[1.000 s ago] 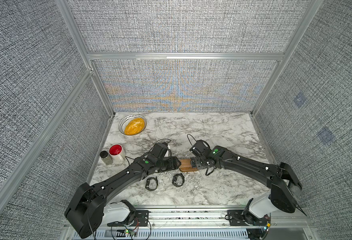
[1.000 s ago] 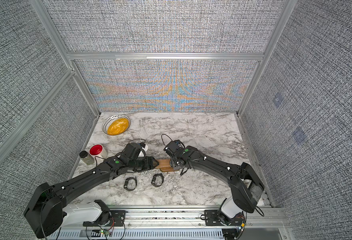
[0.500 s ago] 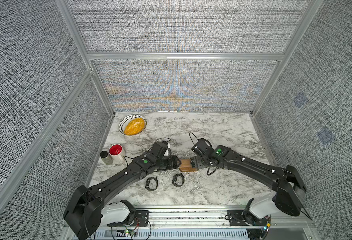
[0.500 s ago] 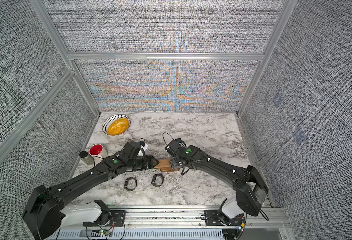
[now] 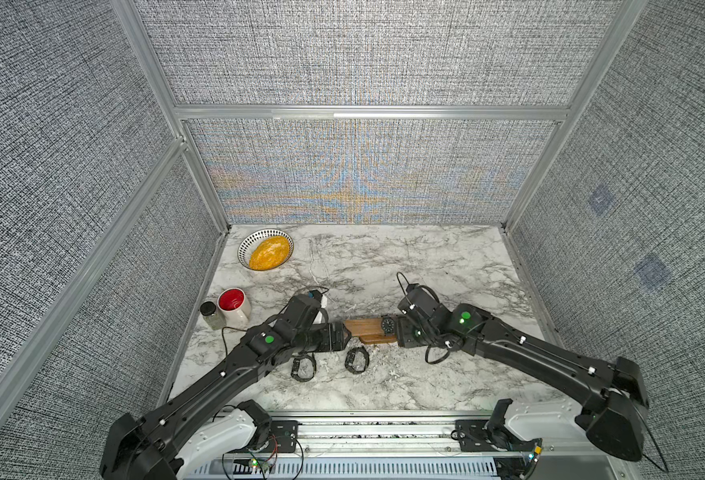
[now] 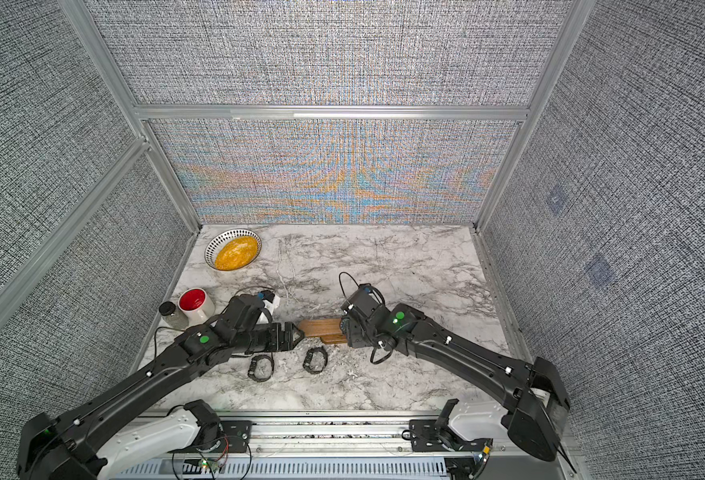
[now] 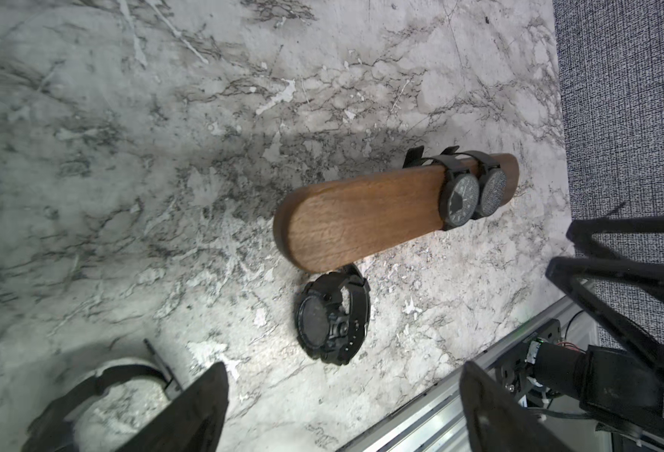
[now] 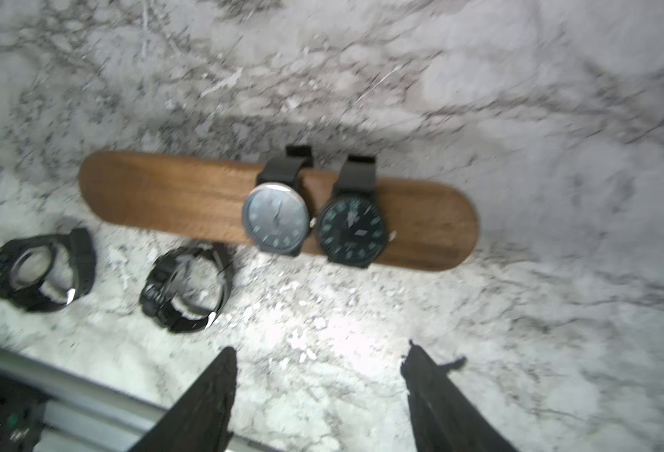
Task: Place watch on stand
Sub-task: Place the watch on the stand, then pick up the watch at the center of the board.
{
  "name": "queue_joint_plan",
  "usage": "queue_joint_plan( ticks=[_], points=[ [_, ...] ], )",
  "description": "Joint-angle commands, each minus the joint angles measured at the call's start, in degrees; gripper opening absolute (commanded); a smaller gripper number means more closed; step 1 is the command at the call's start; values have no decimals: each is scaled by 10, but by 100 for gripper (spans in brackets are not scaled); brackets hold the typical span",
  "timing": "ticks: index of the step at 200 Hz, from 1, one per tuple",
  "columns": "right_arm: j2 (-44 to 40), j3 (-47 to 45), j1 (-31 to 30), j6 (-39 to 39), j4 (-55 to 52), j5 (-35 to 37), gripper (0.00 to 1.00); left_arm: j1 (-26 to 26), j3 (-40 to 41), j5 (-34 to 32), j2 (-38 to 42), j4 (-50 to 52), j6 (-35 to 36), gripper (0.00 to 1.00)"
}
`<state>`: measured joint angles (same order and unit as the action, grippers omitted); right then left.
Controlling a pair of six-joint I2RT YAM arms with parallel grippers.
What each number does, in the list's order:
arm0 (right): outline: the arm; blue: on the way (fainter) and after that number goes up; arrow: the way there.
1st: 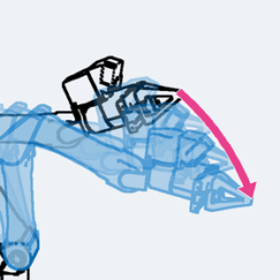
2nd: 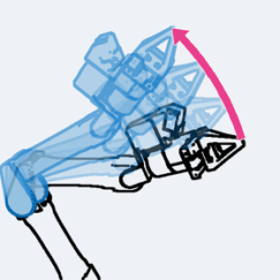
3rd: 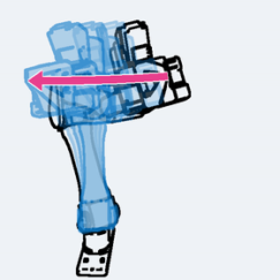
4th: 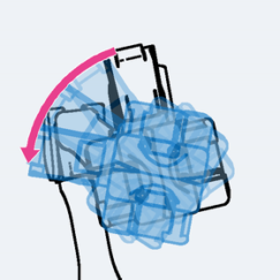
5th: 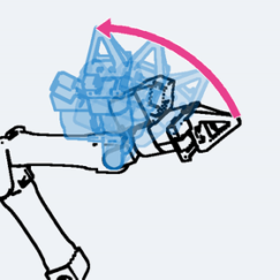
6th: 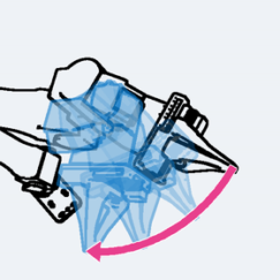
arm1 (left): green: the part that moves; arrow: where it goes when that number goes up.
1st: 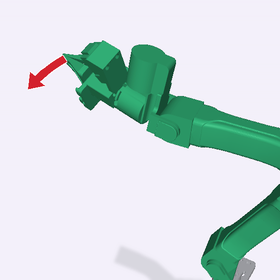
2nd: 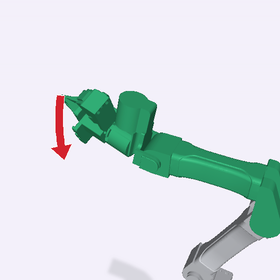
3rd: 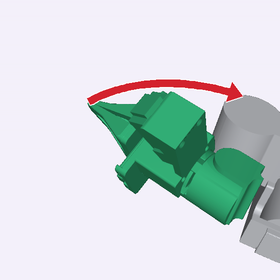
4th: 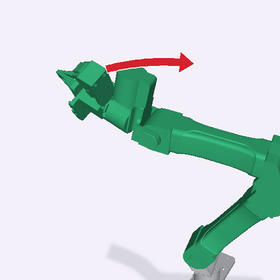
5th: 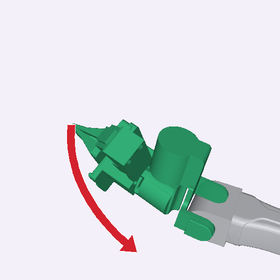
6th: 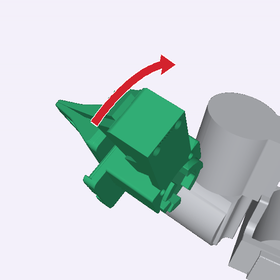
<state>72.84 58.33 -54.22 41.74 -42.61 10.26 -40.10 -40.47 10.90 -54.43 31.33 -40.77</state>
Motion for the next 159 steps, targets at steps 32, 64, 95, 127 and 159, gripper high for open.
queue_joint_plan(
  ticks=[32,64,95,127,159],
  points=[
    [6,-72,-98,214,120,-43,67,0,70,-44,126,11,-37,99],
    [60,-69,-123,258,148,-37,67,0,89,-51,172,21,-42,99],
    [108,-55,-130,279,166,-24,66,0,93,-53,183,32,-44,99],
    [145,-53,-132,290,191,-17,61,0,98,-58,191,42,-43,99],
    [177,-42,-135,284,201,-2,56,0,103,-58,204,45,-42,99]
  ],
)
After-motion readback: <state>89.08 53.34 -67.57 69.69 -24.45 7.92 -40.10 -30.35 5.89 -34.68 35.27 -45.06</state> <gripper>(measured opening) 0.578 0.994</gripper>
